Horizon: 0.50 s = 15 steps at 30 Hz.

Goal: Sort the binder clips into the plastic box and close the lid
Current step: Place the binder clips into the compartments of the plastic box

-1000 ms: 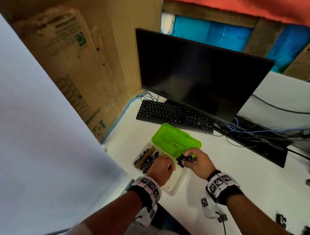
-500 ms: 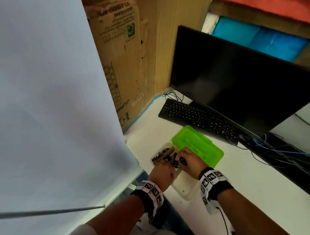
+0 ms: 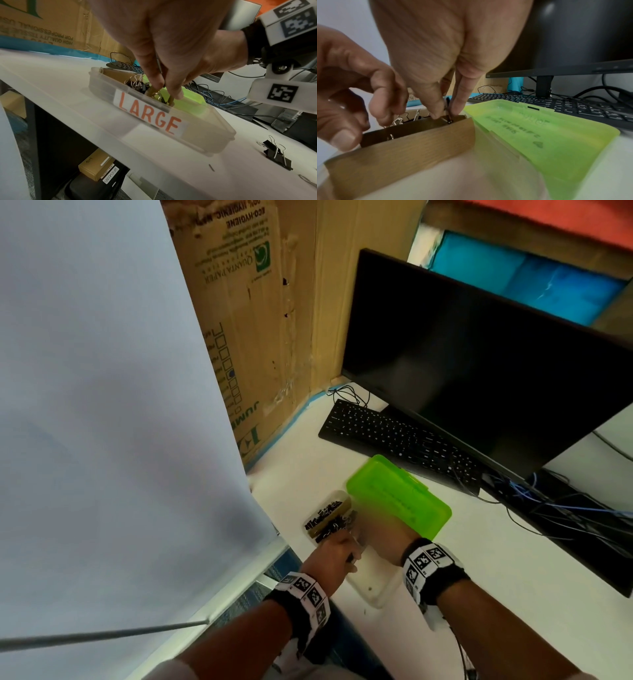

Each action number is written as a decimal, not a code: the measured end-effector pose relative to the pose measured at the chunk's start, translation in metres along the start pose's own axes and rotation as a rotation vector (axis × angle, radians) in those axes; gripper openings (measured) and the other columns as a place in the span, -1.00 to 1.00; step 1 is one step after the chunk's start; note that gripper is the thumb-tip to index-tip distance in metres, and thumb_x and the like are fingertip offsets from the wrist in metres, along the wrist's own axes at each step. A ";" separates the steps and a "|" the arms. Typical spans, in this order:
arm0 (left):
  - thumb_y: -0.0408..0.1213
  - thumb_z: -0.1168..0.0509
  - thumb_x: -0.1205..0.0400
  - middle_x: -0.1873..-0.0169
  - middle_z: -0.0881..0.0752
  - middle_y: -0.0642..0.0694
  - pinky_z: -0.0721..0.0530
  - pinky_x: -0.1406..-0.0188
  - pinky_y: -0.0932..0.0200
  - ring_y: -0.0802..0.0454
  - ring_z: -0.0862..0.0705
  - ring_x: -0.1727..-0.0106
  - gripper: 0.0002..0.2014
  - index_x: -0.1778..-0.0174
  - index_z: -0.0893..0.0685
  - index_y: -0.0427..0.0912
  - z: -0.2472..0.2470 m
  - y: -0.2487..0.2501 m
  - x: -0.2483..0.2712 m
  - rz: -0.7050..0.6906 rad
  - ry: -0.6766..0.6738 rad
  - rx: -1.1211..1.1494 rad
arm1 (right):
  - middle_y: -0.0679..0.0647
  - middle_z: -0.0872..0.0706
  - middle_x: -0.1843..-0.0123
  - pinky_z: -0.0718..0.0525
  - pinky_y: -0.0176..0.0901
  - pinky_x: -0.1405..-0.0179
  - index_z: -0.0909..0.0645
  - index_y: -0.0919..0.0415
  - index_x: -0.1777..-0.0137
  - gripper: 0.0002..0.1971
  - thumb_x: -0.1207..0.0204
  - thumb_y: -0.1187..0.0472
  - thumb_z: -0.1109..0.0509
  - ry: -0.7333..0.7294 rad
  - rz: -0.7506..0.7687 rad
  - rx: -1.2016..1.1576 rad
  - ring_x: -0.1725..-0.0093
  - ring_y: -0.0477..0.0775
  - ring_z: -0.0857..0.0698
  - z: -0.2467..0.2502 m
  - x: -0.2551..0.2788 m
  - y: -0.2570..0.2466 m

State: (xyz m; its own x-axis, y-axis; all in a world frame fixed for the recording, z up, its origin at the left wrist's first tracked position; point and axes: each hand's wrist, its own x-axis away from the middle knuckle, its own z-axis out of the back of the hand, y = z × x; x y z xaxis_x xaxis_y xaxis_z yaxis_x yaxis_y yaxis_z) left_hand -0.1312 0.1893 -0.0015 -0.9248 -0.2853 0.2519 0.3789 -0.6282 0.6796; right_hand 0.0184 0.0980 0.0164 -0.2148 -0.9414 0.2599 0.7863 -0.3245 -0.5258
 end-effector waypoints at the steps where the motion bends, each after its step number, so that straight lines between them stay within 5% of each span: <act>1: -0.52 -0.35 -0.50 -0.16 -0.59 -0.17 -0.54 0.02 0.27 -0.12 -0.67 -0.04 -0.84 0.03 -0.70 -0.31 0.000 0.000 0.001 -0.004 0.003 -0.005 | -0.09 -0.48 -0.16 -0.65 -0.04 -0.05 -0.56 -0.06 -0.02 -0.61 -0.40 0.48 -0.29 -0.004 -0.008 0.001 -0.03 0.06 -0.61 0.001 -0.001 -0.001; 9: -0.43 -0.21 -0.60 -0.15 -0.62 -0.21 -0.63 -0.14 0.01 -0.11 -0.67 -0.02 -0.85 0.07 -0.69 -0.30 0.003 0.012 -0.008 -0.101 0.014 -0.099 | -0.02 -0.68 -0.13 -0.65 -0.06 -0.06 -0.63 -0.04 -0.06 -0.77 -0.52 0.25 -0.24 0.082 -0.103 0.010 -0.09 0.10 -0.66 0.007 0.013 0.001; 15: -0.38 -0.20 -0.58 -0.17 -0.61 -0.05 -0.38 -0.36 0.18 -0.01 -0.61 -0.18 -0.81 0.02 -0.69 -0.10 -0.025 0.048 -0.030 -0.205 -0.035 -0.206 | 0.07 -0.73 -0.05 -0.64 -0.01 -0.10 -0.67 0.05 -0.02 -0.77 -0.46 0.27 -0.25 0.134 -0.247 -0.053 -0.06 0.16 -0.68 0.010 0.079 0.031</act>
State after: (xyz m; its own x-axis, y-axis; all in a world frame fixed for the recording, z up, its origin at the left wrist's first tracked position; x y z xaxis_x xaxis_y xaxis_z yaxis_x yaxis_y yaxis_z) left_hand -0.0846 0.1496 0.0067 -0.9820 -0.1143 0.1502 0.1802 -0.8048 0.5656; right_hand 0.0319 0.0143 0.0287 -0.4736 -0.8359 0.2774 0.6700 -0.5464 -0.5026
